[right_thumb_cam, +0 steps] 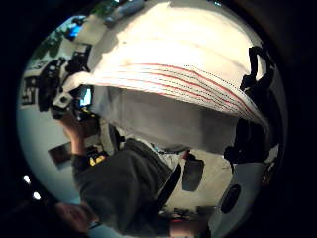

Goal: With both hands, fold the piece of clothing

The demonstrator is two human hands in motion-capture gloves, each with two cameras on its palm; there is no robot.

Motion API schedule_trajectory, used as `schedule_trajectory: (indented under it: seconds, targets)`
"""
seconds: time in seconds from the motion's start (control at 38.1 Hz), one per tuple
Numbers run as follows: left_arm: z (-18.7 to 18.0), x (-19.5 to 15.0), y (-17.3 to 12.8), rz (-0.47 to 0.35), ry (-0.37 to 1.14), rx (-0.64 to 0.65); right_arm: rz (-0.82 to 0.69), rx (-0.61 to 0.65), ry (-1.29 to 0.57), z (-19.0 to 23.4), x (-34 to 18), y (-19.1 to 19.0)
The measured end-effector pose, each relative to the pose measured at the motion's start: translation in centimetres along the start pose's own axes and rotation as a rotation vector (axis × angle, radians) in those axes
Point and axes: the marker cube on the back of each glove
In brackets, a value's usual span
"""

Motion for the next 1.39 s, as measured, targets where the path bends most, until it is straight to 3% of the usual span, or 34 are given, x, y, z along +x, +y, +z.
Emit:
schedule_trajectory:
  seconds: [0.05,0.11,0.24,0.34,0.39,0.47,0.58,0.66,0.74,0.92,1.1,1.29,1.39]
  targets:
    - [-1.1,1.7,-0.2,0.056,-0.056,-0.012,-0.026,-0.012,0.088,-1.4,0.2,1.7]
    - [-2.5,2.4,-0.9,0.054,-0.102,-0.002,-0.021,0.002,0.139,-3.1,0.5,2.1]
    - [-5.5,1.5,-6.1,-0.083,-0.181,0.066,0.085,0.082,0.178,-6.8,1.4,-1.9]
    - [-4.4,-0.4,-12.8,-0.192,-0.247,0.092,0.171,0.094,0.195,-6.3,3.1,-7.4]
    - [-4.0,-0.5,-14.2,-0.234,-0.26,0.099,0.202,0.098,0.196,-5.3,3.7,-9.8]
    - [-4.0,0.5,-13.2,-0.287,-0.248,0.123,0.247,0.123,0.189,-3.8,4.0,-12.0]
    - [-2.1,-0.1,-14.6,-0.332,-0.242,0.172,0.288,0.201,0.15,-1.2,4.7,-14.1]
    - [-1.0,-1.0,-15.4,-0.361,-0.233,0.174,0.285,0.253,0.091,-1.1,3.7,-12.8]
    - [-1.2,-1.6,-15.4,-0.36,-0.206,0.216,0.317,0.246,0.076,-1.0,4.4,-11.6]
    - [-3.9,-0.4,-11.5,-0.3,-0.09,0.117,0.316,0.195,0.051,-0.1,10.3,-15.5]
    - [-4.1,1.0,-7.6,-0.236,-0.017,0.03,0.444,0.067,-0.012,-2.7,10.6,-10.3]
    - [1.9,2.4,-8.4,-0.213,0.052,0.023,0.588,-0.138,-0.1,4.1,11.6,-9.8]
    - [5.2,2.3,-9.1,-0.248,0.061,0.005,0.643,-0.284,-0.128,6.7,10.3,-8.7]
